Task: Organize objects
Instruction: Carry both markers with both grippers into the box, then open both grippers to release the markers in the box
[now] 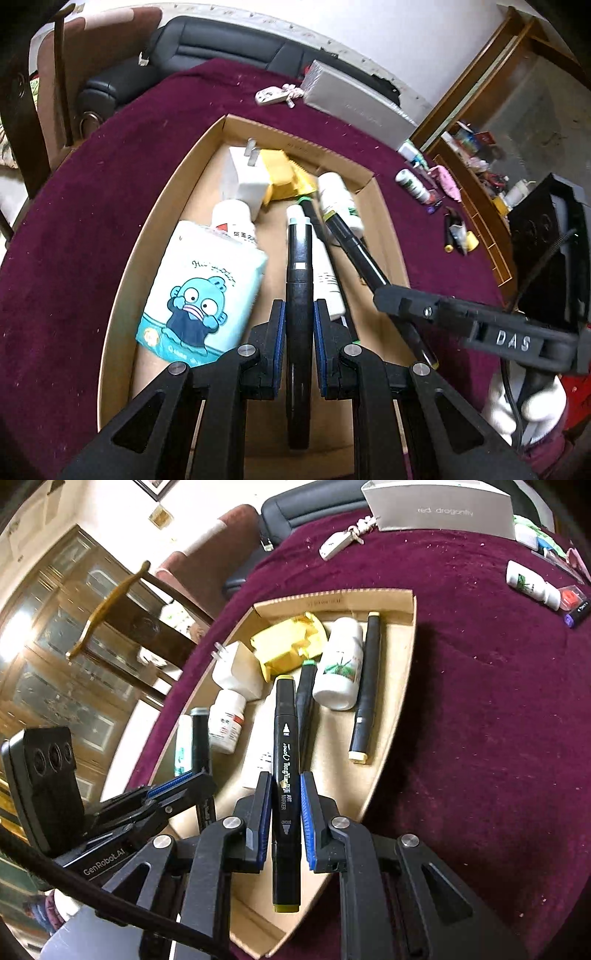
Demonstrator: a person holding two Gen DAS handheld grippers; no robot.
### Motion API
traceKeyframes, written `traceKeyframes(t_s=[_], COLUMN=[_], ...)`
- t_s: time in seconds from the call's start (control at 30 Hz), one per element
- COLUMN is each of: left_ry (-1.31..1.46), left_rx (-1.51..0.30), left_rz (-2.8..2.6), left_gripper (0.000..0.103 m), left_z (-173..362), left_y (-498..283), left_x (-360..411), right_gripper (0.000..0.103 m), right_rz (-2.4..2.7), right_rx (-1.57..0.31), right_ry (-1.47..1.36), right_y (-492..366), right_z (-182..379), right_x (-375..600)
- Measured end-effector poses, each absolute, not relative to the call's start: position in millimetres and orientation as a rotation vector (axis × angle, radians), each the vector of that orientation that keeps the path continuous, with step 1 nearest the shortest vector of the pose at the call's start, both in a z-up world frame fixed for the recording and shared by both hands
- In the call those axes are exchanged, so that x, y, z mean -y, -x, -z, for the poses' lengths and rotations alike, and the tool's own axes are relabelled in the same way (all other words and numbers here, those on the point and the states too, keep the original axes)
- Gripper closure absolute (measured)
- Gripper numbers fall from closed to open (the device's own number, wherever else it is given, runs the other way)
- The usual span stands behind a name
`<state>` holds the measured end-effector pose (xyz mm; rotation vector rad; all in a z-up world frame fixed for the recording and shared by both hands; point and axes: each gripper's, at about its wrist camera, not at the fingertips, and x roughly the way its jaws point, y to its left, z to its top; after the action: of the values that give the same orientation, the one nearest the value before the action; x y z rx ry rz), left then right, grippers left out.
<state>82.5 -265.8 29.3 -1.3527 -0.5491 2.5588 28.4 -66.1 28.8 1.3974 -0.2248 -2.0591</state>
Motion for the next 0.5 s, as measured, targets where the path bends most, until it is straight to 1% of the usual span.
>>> traceKeyframes(t_s=[0.37, 0.5], left_ry=[1.383, 1.380], left_rx=[0.565, 0.562], left_rz=[-2.591, -2.599], left_gripper=[0.091, 0.088], left_z=[-18.4, -19.4], left_y=[-75.2, -74.7], left_x=[271.0, 268.9], right_gripper=[0.090, 0.089], right_rz=[2.155, 2.186], right_rx=[0.111, 0.091], right_ry=[-1.428, -1.432], right_y=[-23.5, -22.8], right_z=[-19.3, -19.5], right_x=[74.3, 77.2])
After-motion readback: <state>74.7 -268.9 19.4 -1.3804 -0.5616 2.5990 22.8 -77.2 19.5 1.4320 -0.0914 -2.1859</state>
